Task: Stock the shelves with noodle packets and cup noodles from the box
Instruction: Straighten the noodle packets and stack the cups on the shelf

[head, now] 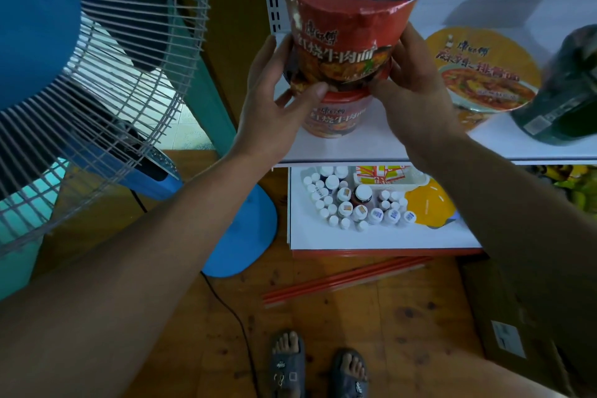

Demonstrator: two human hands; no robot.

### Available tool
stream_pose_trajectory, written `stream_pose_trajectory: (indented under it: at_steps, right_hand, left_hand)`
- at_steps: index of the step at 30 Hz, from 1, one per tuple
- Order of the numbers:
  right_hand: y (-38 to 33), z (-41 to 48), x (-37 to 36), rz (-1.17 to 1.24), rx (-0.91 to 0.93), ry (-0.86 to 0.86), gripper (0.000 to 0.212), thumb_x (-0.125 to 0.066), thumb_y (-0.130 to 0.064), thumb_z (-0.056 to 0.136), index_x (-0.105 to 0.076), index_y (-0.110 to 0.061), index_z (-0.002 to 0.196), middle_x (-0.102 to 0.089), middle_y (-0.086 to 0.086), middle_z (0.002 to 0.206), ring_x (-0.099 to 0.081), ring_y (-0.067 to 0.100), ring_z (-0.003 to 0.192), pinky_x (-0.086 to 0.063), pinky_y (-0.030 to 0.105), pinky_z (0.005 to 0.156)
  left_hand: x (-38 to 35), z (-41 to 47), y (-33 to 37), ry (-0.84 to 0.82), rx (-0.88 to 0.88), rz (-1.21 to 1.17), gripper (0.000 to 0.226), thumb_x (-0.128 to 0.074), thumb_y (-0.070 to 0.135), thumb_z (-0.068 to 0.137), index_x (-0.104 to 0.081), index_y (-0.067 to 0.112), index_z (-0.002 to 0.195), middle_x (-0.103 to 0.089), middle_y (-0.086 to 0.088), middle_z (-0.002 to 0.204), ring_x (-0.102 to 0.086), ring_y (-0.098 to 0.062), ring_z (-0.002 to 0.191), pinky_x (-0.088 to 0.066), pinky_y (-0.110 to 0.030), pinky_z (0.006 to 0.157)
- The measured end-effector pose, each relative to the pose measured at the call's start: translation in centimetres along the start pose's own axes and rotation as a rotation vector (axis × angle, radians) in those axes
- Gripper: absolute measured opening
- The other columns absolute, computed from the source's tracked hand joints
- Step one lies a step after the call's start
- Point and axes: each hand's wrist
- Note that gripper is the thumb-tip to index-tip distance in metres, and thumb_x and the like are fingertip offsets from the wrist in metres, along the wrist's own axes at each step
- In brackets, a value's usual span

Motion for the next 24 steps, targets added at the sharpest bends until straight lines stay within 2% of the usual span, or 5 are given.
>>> stream_pose_trajectory:
  at_steps: [6,15,17,20,24]
  right_hand:
    - [-0.1,0.7,-0.1,-0.035,-0.04,-0.036,0.078,-0.06,-0.019,0.084,-0.026,-0.04,0.152,-0.057,-0.01,0.139,-0.047,0.011,0.134,-0.041,0.051,0.109]
    - [0.3,0.0,-0.4,0.071,-0.036,-0.063,0.088,-0.07,-0.021,0.084,-0.021,-0.03,0.156,-0.055,-0.007,0.141,-0.049,0.009,0.132,-0.044,0.043,0.109]
    - [0.3,0.3,-0.4,0.05,-0.031,-0.069,0.088,-0.069,-0.021,0.084,-0.02,-0.03,0.156,-0.054,-0.007,0.142,-0.048,0.007,0.133,-0.043,0.042,0.11]
    - [0.0,0.6,-0.6,0.006,-0.018,-0.069,0.09,-0.071,-0.022,0.085,-0.018,-0.03,0.156,-0.054,-0.009,0.141,-0.047,0.006,0.132,-0.044,0.041,0.11]
    - [-0.6,0.8,-1.2,-0.028,0.022,-0.034,0.098,-0.08,-0.022,0.081,-0.016,-0.022,0.156,-0.049,-0.01,0.138,-0.049,0.0,0.124,-0.048,0.035,0.106]
  left_hand:
    - [0.1,0.7,0.1,-0.054,0.077,-0.079,0.075,-0.062,0.027,0.092,-0.024,0.024,0.156,-0.04,0.006,0.154,-0.037,-0.009,0.141,-0.038,-0.04,0.115]
    - [0.7,1.1,0.2,-0.132,0.088,-0.067,0.08,-0.065,0.035,0.088,-0.023,0.027,0.156,-0.041,0.007,0.154,-0.036,-0.011,0.142,-0.036,-0.046,0.115]
    - [0.7,1.5,0.2,-0.133,0.094,-0.061,0.076,-0.061,0.027,0.091,-0.022,0.026,0.156,-0.041,0.006,0.154,-0.037,-0.011,0.142,-0.039,-0.039,0.114]
    - [0.6,2.0,0.5,-0.136,0.098,-0.046,0.074,-0.052,0.007,0.093,-0.019,0.021,0.157,-0.039,-0.001,0.154,-0.037,-0.012,0.14,-0.043,-0.014,0.102]
    - [0.6,2.4,0.7,-0.153,0.08,-0.016,0.08,-0.053,0.015,0.084,-0.021,0.024,0.156,-0.036,0.0,0.155,-0.036,-0.013,0.14,-0.041,-0.033,0.112]
Point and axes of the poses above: each hand's wrist, its own z-axis towards the middle knuckle, its own x-axis out of the back of the hand, y = z × x
